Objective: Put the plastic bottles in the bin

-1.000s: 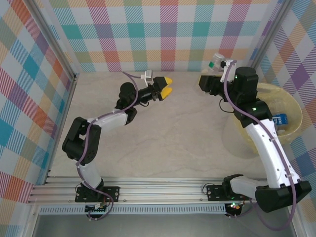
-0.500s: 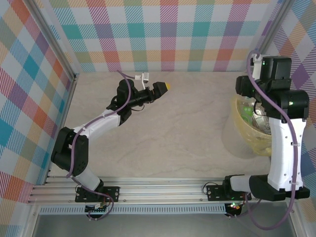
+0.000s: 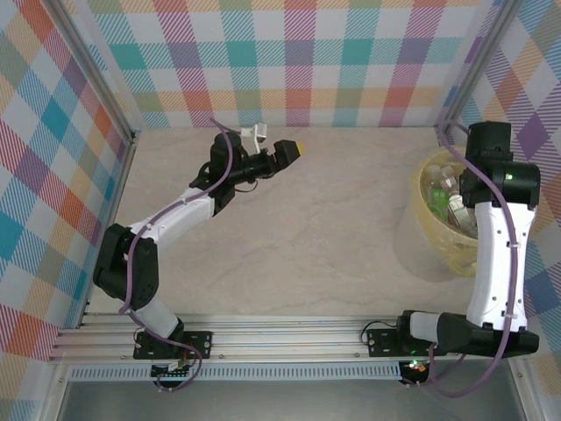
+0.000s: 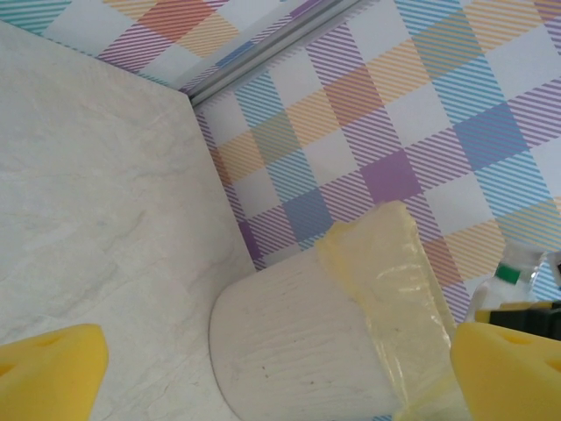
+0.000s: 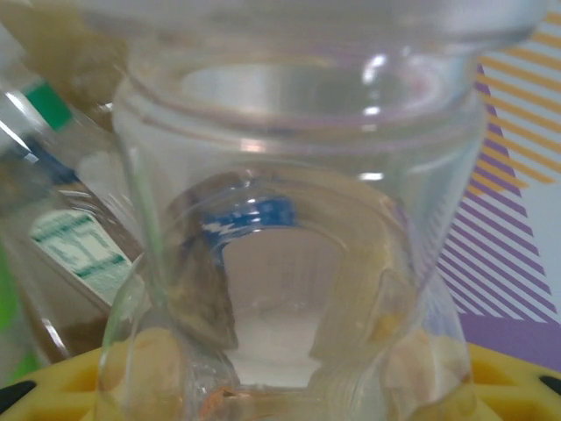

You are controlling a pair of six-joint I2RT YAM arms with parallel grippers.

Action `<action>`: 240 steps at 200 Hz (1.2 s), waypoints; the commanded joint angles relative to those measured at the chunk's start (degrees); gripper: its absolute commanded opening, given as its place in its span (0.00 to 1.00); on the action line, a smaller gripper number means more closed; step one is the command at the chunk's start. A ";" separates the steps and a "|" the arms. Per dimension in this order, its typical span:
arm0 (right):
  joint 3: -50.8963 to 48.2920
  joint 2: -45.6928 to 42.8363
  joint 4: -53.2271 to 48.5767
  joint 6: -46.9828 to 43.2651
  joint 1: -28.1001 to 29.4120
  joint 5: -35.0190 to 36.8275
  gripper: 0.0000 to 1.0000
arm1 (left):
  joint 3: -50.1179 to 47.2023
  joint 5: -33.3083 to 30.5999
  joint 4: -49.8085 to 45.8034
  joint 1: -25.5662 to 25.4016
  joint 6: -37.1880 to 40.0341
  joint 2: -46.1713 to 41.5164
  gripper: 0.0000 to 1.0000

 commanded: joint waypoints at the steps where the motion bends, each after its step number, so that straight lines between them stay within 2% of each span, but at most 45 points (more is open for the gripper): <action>1: -3.28 -1.93 5.75 -5.24 -1.36 3.52 0.44 | 2.69 1.80 1.29 0.35 -3.82 3.05 1.00; 21: -5.18 -1.62 9.46 -7.67 -1.73 1.52 0.49 | 4.64 4.17 2.88 0.25 -7.35 5.29 1.00; 28: -5.77 -1.42 10.22 -8.37 -1.65 0.91 0.55 | 4.95 4.41 3.20 0.18 -7.96 5.58 1.00; 37: -6.32 -0.94 11.11 -8.99 -1.72 0.90 0.69 | 5.13 4.15 3.09 0.09 -8.08 5.74 1.00; 46: -6.23 -0.49 11.52 -8.97 -1.82 0.68 0.76 | 5.04 3.59 2.83 -0.05 -7.95 5.50 1.00; 80: -4.39 -0.54 12.83 -6.43 -1.83 -8.06 0.88 | 5.41 2.24 0.58 -0.43 -6.60 4.93 1.00; 109: -4.36 -2.09 16.20 -3.29 -2.46 -10.24 0.93 | 6.45 1.97 -1.56 -0.44 -5.47 5.02 1.00; 160: -4.60 0.29 17.67 6.46 -12.84 -16.45 0.93 | 6.89 1.73 -3.22 -0.38 -4.61 5.21 1.00; 189: -7.06 3.16 17.23 6.18 -13.69 -16.77 0.89 | 6.93 1.44 -3.75 -0.43 -4.39 5.30 1.00; 219: -10.23 3.99 15.36 8.56 -13.69 -26.06 0.76 | 7.29 1.31 -4.38 -0.47 -4.29 5.74 1.00; 240: -11.14 5.90 12.93 9.25 -13.69 -25.66 0.67 | 7.67 1.42 -4.73 -0.60 -4.30 5.98 1.00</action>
